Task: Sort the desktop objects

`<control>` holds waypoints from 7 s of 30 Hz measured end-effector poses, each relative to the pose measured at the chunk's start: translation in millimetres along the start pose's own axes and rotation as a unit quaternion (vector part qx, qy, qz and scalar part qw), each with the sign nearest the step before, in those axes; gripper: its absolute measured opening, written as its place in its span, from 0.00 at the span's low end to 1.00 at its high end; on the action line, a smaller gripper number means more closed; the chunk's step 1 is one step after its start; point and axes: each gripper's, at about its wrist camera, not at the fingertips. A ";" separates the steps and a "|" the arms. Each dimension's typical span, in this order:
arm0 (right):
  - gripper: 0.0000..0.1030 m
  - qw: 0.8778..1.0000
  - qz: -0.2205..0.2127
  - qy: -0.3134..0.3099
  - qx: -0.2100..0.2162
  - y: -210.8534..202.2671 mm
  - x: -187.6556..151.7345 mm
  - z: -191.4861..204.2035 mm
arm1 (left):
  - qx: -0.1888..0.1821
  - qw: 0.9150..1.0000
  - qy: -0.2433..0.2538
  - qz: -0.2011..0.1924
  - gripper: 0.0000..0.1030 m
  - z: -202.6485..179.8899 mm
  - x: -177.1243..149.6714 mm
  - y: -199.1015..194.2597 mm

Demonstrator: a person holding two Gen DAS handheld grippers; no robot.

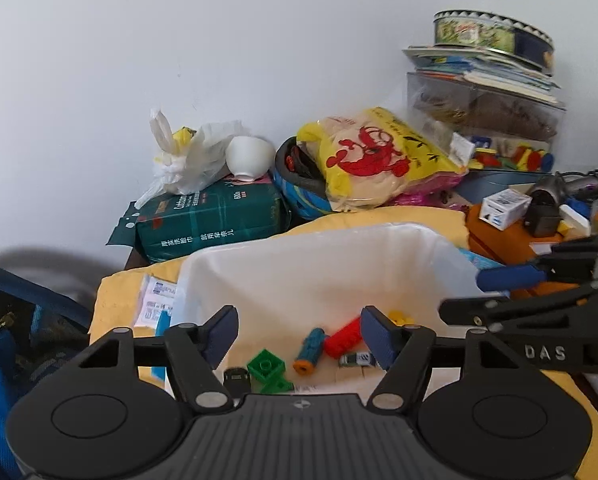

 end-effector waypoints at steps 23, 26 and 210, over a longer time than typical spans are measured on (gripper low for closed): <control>0.46 0.993 0.113 -0.014 0.018 -2.3 -155.4 -11.2 | -0.048 0.991 -0.031 0.118 0.70 -49.8 -136.8 7.5; 0.45 0.993 0.112 -0.007 0.021 -6.1 -162.9 -8.9 | -0.065 0.991 -0.027 0.116 0.70 -60.6 -133.9 22.8; 0.36 0.991 0.127 -0.010 0.043 -1.6 -173.1 12.6 | -0.026 0.990 0.065 0.126 0.56 -64.4 -173.3 -18.2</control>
Point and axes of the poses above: each gripper's, at about its wrist camera, not at the fingertips, and y roughly the way its jaws point, z to its left, x to its top, and after that the axes turned 3 degrees about z, right-handed
